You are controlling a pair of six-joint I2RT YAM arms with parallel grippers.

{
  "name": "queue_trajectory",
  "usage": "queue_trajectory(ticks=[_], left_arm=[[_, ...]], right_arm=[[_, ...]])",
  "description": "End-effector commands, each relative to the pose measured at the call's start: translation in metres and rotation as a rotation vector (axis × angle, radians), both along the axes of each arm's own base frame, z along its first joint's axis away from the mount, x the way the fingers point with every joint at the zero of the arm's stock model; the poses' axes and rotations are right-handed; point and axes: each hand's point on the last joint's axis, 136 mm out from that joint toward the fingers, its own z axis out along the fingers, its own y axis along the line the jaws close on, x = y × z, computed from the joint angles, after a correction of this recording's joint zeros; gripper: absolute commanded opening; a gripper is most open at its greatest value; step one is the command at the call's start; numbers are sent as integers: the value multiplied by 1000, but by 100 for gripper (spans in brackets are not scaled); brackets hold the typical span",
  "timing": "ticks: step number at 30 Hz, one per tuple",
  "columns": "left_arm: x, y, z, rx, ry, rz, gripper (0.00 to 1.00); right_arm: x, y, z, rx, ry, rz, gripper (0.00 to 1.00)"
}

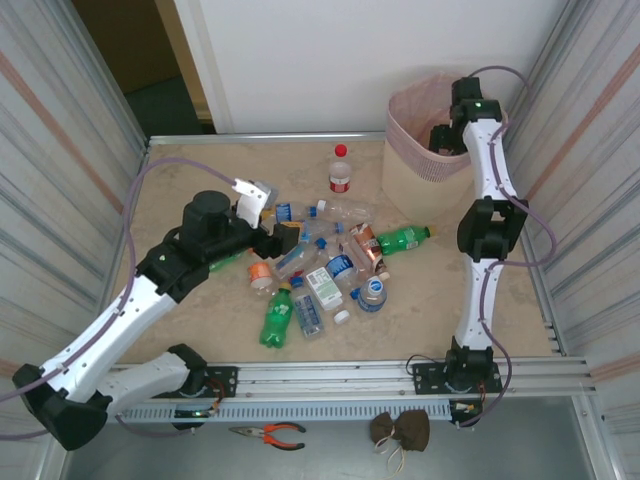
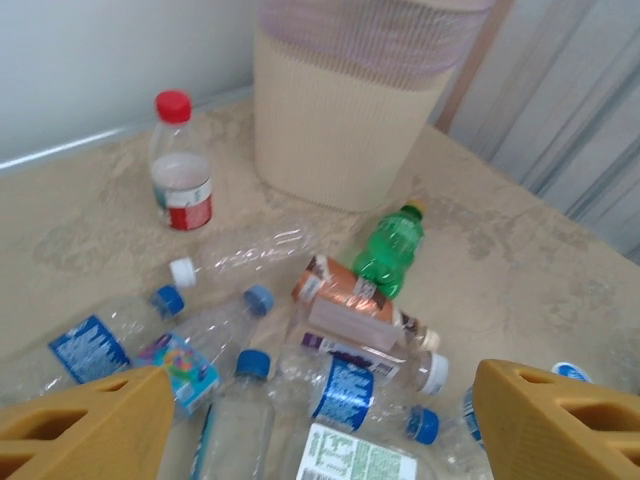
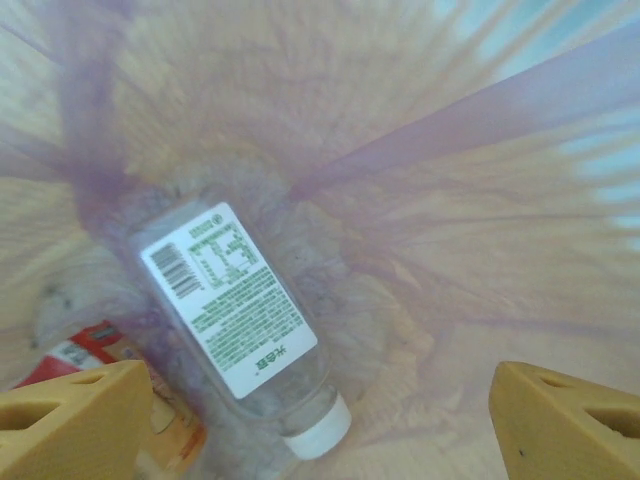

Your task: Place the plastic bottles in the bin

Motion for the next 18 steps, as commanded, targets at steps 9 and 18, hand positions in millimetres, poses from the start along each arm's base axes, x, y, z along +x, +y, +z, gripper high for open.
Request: queue_trajectory(ticks=[9,18], left_arm=[[43,95,-74,-75,435,539,79],[39,166,-133,-351,887,1166,76]], right_arm=[[-43,21,105,61,-178,19,86],[-72,45,145,73,-257,62,86]])
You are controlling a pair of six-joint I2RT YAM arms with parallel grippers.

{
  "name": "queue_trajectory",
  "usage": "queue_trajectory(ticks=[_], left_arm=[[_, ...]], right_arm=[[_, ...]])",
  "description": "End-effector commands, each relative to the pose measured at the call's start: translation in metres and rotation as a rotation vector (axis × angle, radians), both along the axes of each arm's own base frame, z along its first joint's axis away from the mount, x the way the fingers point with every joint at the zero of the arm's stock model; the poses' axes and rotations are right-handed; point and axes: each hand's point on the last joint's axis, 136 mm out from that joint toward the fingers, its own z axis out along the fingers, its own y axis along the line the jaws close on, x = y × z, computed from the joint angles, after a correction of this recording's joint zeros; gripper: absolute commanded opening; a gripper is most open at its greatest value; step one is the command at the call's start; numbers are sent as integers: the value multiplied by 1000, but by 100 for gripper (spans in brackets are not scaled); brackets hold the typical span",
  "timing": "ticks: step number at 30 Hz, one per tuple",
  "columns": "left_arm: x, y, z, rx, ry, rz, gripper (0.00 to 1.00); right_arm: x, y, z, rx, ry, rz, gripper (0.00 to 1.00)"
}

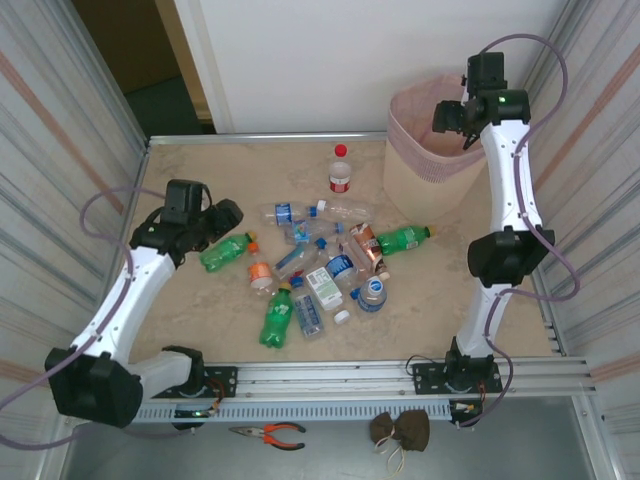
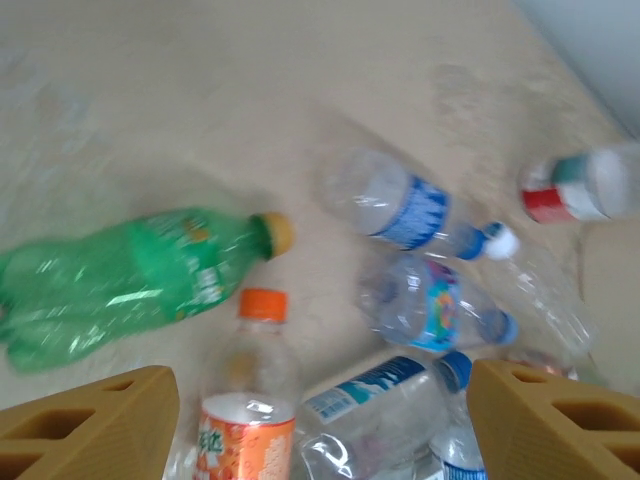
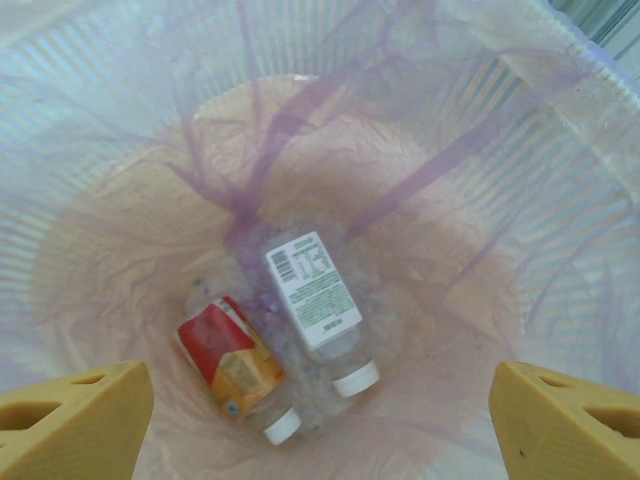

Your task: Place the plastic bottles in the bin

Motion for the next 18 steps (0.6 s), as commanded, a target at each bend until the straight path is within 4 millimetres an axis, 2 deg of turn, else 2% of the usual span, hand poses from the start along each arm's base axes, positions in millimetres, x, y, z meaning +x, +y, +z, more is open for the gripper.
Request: queue_trajectory(ticks=[1,3,4,11,18], left_arm=[[-18,14,-23,-101,207,274,77],[-20,15,-33,-129,264,337,86],[-21,13,-39,-152,290,363,87],[-19,3,-82,-413,375,584,91],[-19,9,-105,-583,364,774,93]], right_arm=[[-19,12,23,25,-42,14,86],[-24,15,25,24,-48,20,86],[-27,17,27,24,-54,24,86],[-39,18,21,31,-45,29,86],[-45,20,17,35,-33,37,86]])
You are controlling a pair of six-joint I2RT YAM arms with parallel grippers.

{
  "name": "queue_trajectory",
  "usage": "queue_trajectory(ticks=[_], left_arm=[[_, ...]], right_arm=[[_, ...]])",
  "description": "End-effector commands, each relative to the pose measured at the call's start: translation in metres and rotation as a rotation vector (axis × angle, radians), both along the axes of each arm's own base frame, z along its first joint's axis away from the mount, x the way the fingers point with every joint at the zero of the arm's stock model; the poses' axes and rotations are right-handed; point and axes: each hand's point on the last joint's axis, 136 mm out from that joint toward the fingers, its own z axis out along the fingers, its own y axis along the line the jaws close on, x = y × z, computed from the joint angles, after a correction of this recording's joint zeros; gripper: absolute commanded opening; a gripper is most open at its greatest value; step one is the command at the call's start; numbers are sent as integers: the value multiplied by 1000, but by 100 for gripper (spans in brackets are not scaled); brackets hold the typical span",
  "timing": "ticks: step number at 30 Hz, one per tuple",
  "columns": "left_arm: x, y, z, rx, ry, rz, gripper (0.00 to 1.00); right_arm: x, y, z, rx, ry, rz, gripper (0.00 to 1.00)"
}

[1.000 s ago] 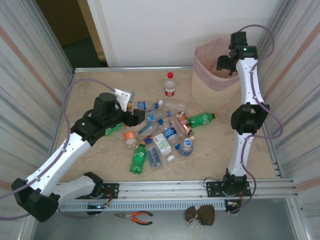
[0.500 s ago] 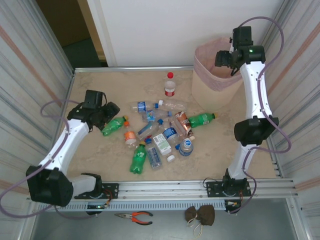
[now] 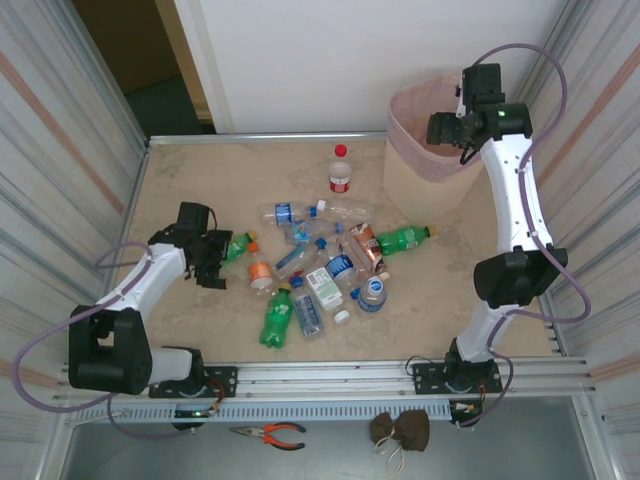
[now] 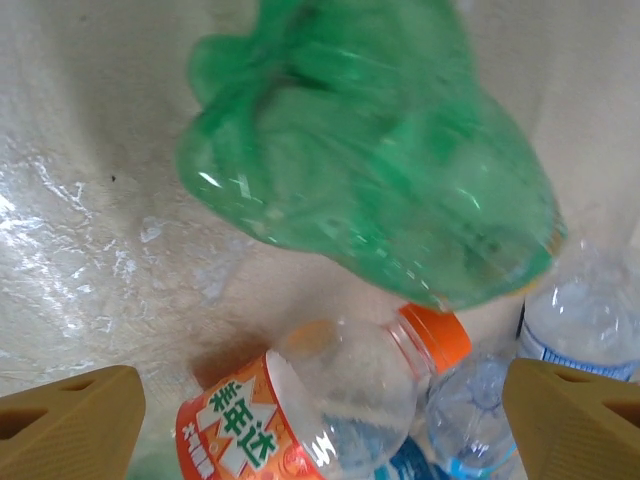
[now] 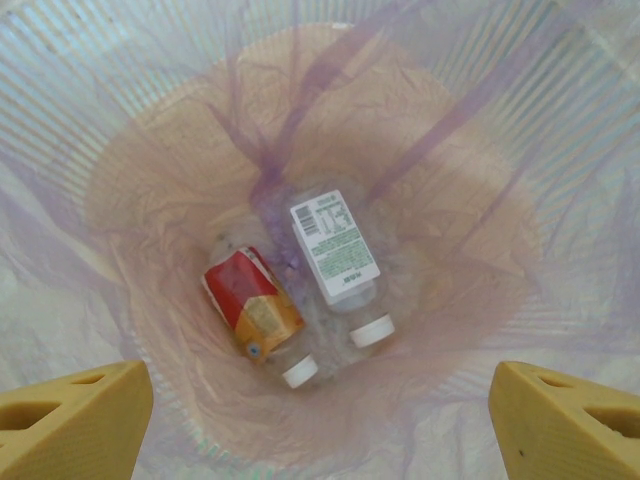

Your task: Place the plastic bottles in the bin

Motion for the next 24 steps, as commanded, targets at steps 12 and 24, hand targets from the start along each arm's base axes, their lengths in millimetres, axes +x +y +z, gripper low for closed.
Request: queue_trajectory(ticks=[12,24], left_arm=[[21,31,-2,-116,-76,305,95],[25,42,-33,-123,2,355,86]], right_arm=[[-14,4,9,27,-21,9,86],[-18,3,6,24,-10,13,86]])
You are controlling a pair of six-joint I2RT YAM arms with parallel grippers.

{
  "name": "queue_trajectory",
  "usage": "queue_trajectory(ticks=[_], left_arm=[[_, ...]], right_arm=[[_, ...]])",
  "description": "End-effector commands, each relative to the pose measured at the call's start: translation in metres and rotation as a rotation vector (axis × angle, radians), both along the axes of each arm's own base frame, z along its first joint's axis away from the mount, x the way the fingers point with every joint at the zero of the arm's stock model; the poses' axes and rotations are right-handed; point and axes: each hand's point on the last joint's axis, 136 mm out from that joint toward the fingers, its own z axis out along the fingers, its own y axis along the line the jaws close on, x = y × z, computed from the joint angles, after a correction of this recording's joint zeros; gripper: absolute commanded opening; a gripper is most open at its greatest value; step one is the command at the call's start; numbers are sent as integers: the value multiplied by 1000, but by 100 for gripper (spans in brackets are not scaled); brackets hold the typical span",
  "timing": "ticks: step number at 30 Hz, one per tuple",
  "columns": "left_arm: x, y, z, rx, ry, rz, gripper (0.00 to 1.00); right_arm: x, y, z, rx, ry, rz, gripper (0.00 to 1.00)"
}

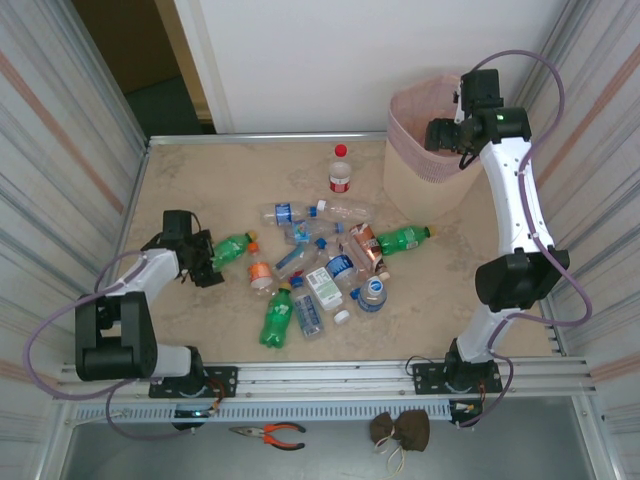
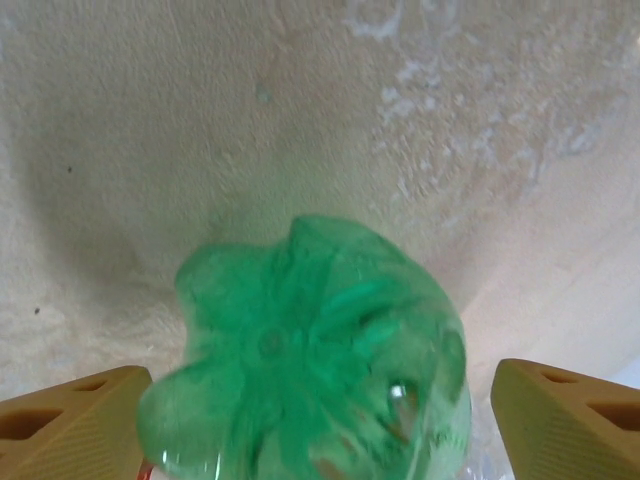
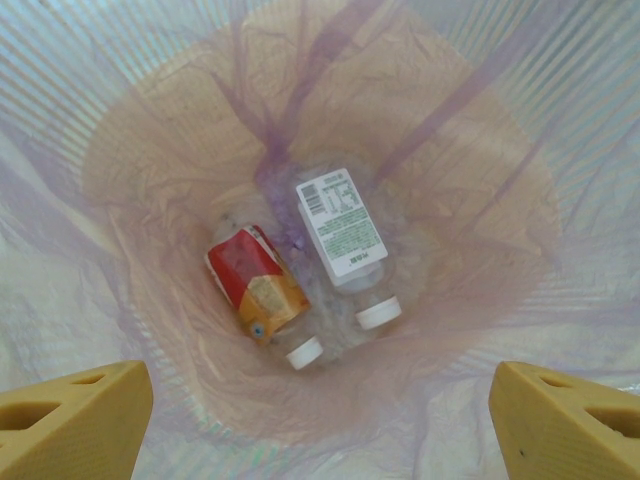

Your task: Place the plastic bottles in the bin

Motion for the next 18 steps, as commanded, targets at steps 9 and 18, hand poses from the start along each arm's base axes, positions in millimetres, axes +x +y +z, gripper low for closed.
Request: queue_trajectory(ticks=[9,18], left_arm=[[9,-1,-13,-25,34,-13,71],[15,9,15,40,-49,-27,59]], right_arm=[[-16,-1,19,8,-47,-4,85],[-23,1,28,9,-70,3,84]])
